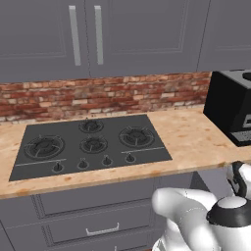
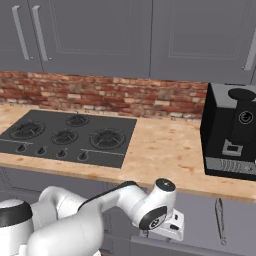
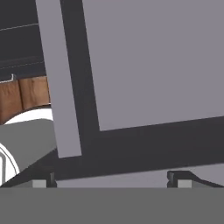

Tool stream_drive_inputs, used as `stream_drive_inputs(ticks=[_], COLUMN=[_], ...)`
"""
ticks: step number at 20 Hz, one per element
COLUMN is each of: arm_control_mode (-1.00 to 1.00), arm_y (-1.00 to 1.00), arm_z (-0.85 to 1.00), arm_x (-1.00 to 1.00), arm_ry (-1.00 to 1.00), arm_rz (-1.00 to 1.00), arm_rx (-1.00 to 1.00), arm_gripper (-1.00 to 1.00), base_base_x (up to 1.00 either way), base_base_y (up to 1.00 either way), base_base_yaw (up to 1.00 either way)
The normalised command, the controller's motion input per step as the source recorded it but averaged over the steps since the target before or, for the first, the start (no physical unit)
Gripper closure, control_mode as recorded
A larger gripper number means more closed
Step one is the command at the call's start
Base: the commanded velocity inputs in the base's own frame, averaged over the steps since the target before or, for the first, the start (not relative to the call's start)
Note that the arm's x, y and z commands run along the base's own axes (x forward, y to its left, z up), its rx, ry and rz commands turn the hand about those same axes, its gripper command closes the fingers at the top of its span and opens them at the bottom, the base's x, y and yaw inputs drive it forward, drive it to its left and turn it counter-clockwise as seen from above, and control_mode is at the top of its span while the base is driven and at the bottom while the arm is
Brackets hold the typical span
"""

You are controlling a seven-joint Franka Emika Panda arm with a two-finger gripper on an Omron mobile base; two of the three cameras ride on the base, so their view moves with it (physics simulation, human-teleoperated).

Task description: Take the tongs from the drawer on the right and place them on the dining counter next to the tray containing the kebab skewer.

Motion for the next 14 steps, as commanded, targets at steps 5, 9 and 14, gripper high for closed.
stream_drive_inputs(ticks=[5, 9, 14], arm_control_mode=[-1.00, -1.00, -1.00], arm_y=[-0.02, 0.00, 0.00], arm_z=[-0.10, -0.09, -0.04], arm_x=[-0.34, -0.29, -0.15], arm_ry=[-0.06, -0.07, -0.04], arm_rz=[0.00, 0.00, 0.00], arm_rx=[0.00, 0.00, 0.00], arm_gripper=[-1.00, -1.00, -1.00], base_base_x=[0.00, 0.00, 0.00], base_base_y=[0.00, 0.00, 0.00], base_base_yaw=[0.00, 0.00, 0.00])
